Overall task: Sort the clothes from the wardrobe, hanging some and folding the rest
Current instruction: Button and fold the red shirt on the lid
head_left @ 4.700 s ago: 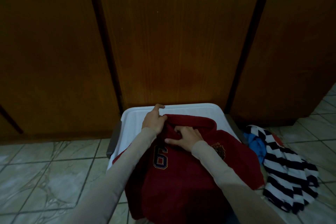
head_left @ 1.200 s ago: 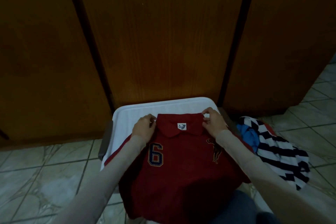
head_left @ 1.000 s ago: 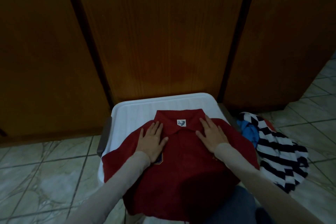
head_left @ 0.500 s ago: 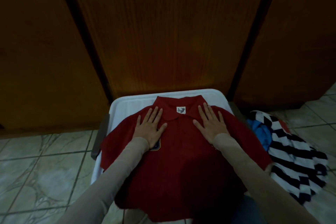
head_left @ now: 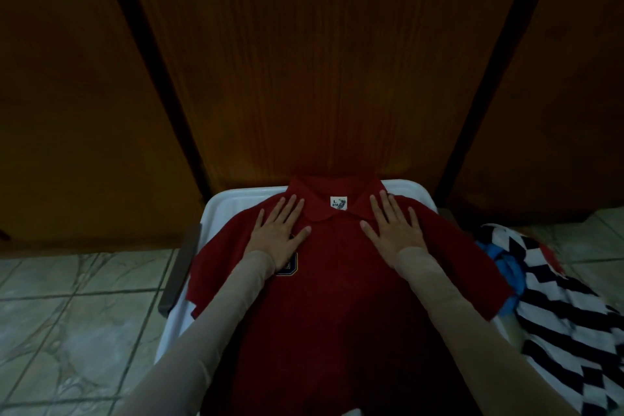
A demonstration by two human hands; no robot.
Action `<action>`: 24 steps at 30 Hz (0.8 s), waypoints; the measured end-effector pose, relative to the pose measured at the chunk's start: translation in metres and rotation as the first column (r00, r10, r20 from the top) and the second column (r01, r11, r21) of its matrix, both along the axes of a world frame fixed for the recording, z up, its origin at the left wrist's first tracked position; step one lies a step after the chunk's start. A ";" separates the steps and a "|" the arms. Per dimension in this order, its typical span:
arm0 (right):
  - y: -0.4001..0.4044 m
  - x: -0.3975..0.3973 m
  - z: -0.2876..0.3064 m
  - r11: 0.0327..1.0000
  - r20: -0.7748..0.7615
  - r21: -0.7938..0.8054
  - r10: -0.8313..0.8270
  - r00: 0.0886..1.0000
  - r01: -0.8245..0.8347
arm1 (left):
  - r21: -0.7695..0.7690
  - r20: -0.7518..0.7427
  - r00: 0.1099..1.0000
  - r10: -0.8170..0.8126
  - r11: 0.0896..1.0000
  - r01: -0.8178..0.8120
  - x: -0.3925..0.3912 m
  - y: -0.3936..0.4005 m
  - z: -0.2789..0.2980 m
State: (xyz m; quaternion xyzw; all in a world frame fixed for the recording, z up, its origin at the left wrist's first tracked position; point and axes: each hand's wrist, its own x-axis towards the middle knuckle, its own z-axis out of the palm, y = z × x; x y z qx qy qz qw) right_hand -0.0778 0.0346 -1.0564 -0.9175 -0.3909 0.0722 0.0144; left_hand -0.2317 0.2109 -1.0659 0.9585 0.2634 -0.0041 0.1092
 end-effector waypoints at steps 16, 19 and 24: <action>-0.021 -0.092 0.031 0.999 -0.155 0.027 0.034 0.987 -0.030 | 0.091 0.250 0.966 -0.073 0.994 0.052 -0.058 -0.012 0.046; -0.015 -0.112 0.036 0.993 -0.145 0.088 0.090 0.985 -0.077 | 0.106 -0.018 0.997 0.069 0.992 -0.066 -0.085 0.001 0.048; -0.001 -0.151 0.044 0.952 -0.212 0.085 0.305 0.928 -0.293 | 0.076 -0.066 0.958 0.277 0.959 -0.272 -0.117 0.024 0.061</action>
